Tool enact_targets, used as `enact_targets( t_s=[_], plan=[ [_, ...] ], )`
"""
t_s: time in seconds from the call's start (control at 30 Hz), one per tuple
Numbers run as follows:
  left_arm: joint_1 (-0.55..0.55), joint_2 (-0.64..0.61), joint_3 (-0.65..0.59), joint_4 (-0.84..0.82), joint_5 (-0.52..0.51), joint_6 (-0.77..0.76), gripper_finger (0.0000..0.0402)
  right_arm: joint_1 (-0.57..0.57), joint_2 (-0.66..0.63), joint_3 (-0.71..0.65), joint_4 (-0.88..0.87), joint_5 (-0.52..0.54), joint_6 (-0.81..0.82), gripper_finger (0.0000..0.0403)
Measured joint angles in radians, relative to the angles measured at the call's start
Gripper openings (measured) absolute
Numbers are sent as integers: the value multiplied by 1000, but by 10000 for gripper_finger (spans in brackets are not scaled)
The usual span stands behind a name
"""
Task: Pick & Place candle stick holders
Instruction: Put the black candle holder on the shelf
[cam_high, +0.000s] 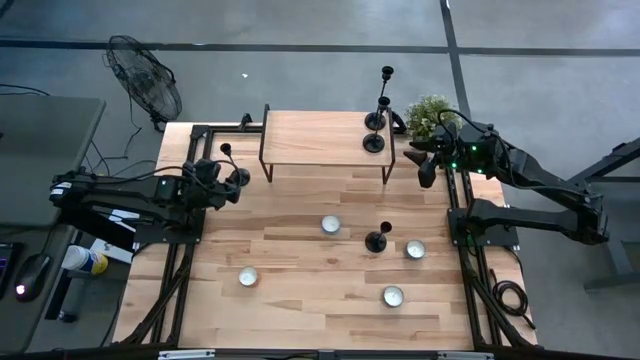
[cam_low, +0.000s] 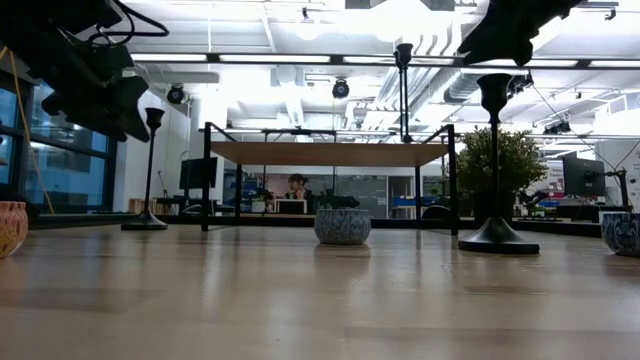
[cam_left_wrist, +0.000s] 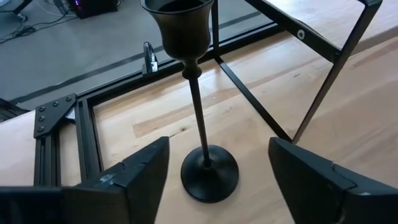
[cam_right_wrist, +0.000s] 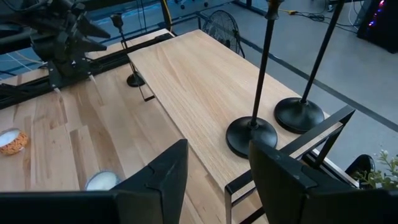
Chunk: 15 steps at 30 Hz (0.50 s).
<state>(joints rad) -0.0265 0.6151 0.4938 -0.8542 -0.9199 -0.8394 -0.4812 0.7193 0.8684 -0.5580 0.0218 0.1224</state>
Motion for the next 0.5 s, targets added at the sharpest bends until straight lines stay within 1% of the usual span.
enact_targets(
  t_s=[0.13, 0.23, 0.5],
  plan=[
    [0, 4, 0, 8, -4, 3, 321, 0, 0, 0, 0, -11, -11, 158],
    [0, 3, 0, 32, -18, 5, 342, 0, 0, 0, 0, -13, -13, 159],
    [0, 6, 0, 93, -98, 32, 350, 0, 0, 0, 0, -14, -37, 161]
  ],
)
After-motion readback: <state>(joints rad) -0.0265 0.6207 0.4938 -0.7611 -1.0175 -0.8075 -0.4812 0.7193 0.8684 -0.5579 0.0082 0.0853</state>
